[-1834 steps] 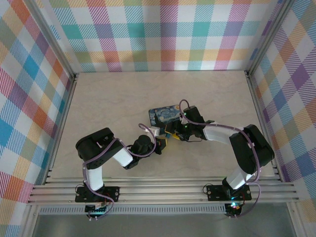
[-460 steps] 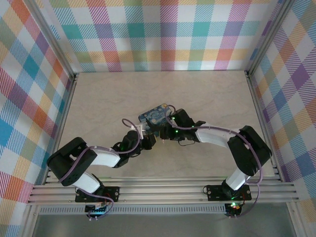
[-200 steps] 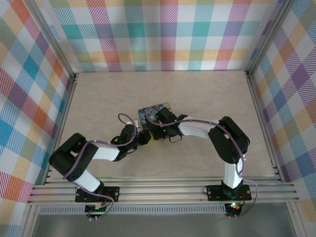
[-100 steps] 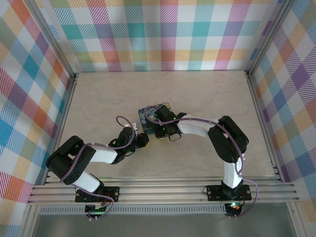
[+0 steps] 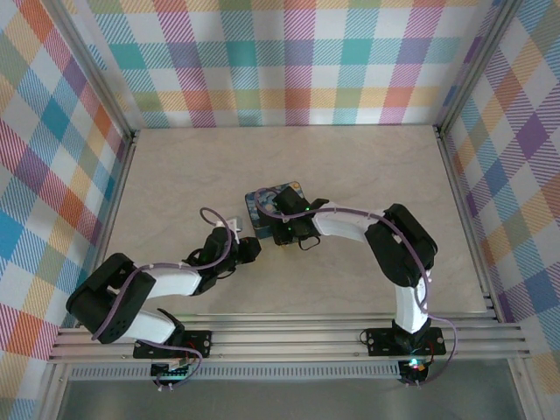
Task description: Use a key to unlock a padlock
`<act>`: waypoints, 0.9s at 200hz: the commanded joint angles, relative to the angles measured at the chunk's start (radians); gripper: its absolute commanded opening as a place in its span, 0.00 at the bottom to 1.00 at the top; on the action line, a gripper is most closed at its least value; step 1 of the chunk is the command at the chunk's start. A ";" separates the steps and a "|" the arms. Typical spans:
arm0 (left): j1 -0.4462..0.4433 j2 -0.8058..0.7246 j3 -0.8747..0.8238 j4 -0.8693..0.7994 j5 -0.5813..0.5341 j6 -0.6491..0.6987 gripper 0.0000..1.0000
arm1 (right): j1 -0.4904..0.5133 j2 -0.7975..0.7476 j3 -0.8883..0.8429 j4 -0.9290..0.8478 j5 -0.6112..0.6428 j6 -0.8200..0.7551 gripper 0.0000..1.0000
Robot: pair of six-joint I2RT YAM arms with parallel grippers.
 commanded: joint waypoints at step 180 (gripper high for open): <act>0.007 -0.082 -0.062 -0.014 -0.003 0.077 0.18 | -0.002 0.008 0.077 -0.068 -0.001 0.030 0.08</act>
